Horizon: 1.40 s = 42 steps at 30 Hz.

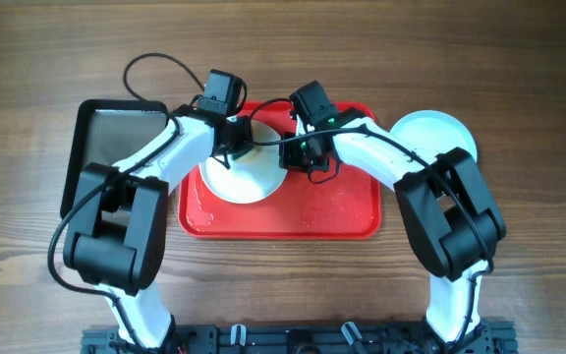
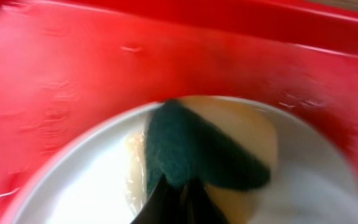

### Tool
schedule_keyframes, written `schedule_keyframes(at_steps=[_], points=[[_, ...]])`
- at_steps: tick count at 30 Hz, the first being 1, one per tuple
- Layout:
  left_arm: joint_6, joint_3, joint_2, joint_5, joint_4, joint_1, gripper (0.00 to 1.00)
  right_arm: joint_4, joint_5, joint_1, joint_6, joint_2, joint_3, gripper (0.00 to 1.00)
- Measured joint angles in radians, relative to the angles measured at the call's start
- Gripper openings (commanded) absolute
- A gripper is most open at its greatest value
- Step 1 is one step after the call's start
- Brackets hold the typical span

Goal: Clean dirty plates on tray and stack at the side
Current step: 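Scrub the white plate with the sponge while the right gripper holds it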

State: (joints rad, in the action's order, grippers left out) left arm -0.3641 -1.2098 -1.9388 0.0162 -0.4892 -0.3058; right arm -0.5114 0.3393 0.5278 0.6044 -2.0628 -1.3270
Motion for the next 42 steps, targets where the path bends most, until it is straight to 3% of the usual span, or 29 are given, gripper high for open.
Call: schedule_keyframes(at_steps=[3, 7, 11, 15, 20, 25, 29, 34, 37, 42], points=[[-0.072, -0.013, 0.007, 0.142, -0.110, 0.000, 0.04, 0.000, 0.000, 0.002, 0.000, 0.000, 0.000, 0.04], [-0.105, -0.028, 0.010, 0.187, -0.271, 0.000, 0.04, 0.000, 0.013, 0.010, -0.005, 0.000, 0.000, 0.04], [-0.020, -0.032, 0.013, 0.092, -0.395, 0.011, 0.04, -0.012, 0.016, 0.019, -0.021, 0.000, 0.000, 0.04], [0.186, -0.025, 0.014, -0.158, -0.463, 0.047, 0.04, -0.018, 0.018, 0.014, -0.049, 0.000, 0.000, 0.04], [0.309, 0.002, 0.005, -0.387, -0.391, 0.022, 0.04, -0.019, 0.016, 0.010, -0.053, 0.000, 0.000, 0.04], [0.329, 0.014, -0.003, -0.462, -0.201, -0.028, 0.04, -0.018, 0.011, -0.003, -0.051, 0.000, 0.000, 0.04], [0.227, 0.016, -0.006, -0.373, -0.061, -0.041, 0.04, -0.011, 0.007, -0.008, -0.035, 0.000, 0.000, 0.04], [0.029, 0.003, -0.004, -0.101, 0.014, -0.035, 0.04, -0.007, 0.007, -0.008, -0.025, 0.000, 0.000, 0.04], [-0.075, -0.004, -0.001, 0.047, -0.023, 0.003, 0.04, -0.003, 0.008, -0.006, -0.025, 0.000, 0.000, 0.04], [-0.135, -0.021, 0.011, 0.123, -0.192, 0.027, 0.04, 0.001, 0.030, 0.014, -0.026, -0.001, 0.000, 0.04]])
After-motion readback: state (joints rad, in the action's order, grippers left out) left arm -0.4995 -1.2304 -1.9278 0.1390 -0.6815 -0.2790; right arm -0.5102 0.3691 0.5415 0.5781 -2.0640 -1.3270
